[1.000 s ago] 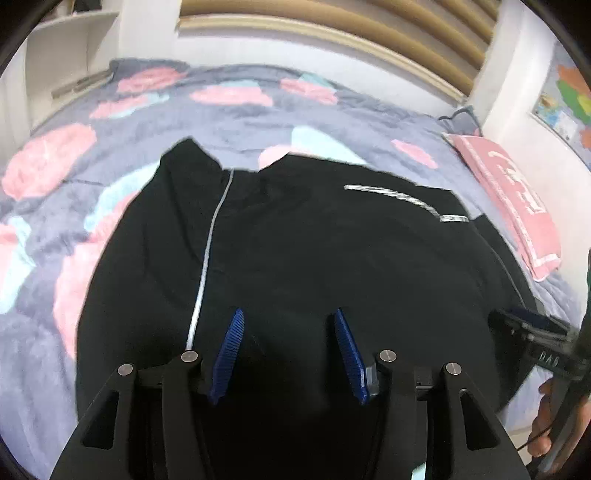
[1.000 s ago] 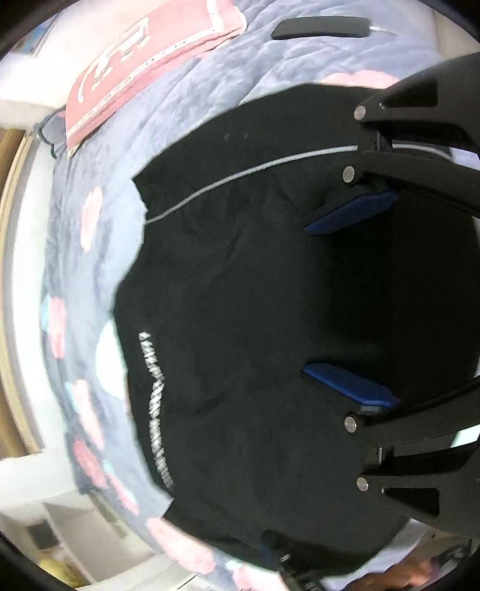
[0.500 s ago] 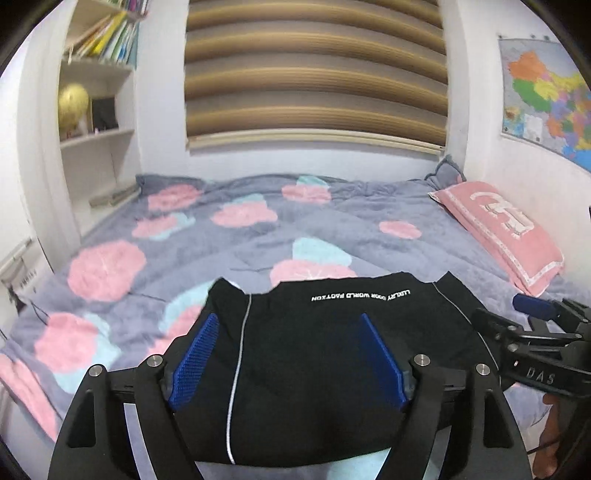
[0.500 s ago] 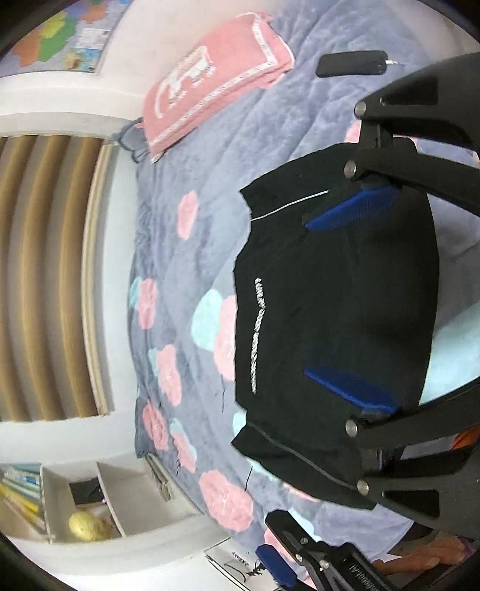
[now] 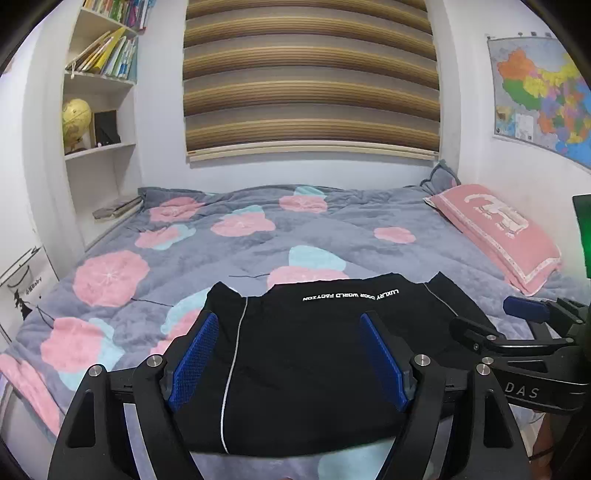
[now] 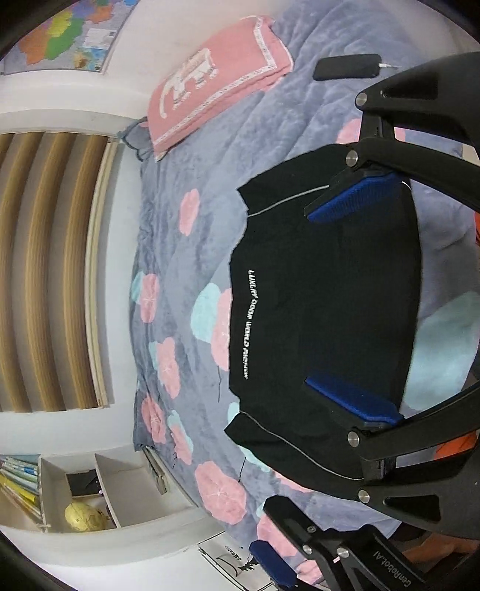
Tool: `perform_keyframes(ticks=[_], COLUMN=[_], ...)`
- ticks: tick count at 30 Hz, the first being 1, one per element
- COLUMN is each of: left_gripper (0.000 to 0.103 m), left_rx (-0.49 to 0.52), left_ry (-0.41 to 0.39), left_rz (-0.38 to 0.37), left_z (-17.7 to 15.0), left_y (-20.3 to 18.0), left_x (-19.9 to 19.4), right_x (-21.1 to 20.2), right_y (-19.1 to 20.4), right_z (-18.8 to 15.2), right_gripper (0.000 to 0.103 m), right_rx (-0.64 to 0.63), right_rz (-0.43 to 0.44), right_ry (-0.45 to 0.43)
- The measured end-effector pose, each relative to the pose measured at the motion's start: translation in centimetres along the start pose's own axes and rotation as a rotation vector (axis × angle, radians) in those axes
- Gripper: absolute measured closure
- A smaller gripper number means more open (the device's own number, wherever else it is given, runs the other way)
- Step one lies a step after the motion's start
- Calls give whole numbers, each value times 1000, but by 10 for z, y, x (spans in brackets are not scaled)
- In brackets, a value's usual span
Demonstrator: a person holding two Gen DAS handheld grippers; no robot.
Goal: Fold large clothes
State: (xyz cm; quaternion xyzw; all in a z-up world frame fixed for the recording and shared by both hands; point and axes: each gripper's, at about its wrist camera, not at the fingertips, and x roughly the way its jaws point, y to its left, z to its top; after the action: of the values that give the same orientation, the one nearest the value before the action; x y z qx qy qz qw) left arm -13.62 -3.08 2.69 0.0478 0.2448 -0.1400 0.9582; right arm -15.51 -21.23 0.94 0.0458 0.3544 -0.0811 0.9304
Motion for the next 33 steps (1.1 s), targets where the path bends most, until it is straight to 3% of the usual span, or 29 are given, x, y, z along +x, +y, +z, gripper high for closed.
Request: perform_keyframes(ticks=[10, 33], left_gripper=[23, 23], left_rx=[2, -17], left_ry=[64, 87], left_rz=[-2, -6], left_z=[-8, -10], left_y=[-7, -3], left_x=[14, 22], right_x=[17, 24], right_y=[-5, -9], right_z=[-5, -9], right_gripper=[18, 18], right_rx=[18, -6], right_rz=[14, 13], right_ry=[45, 73])
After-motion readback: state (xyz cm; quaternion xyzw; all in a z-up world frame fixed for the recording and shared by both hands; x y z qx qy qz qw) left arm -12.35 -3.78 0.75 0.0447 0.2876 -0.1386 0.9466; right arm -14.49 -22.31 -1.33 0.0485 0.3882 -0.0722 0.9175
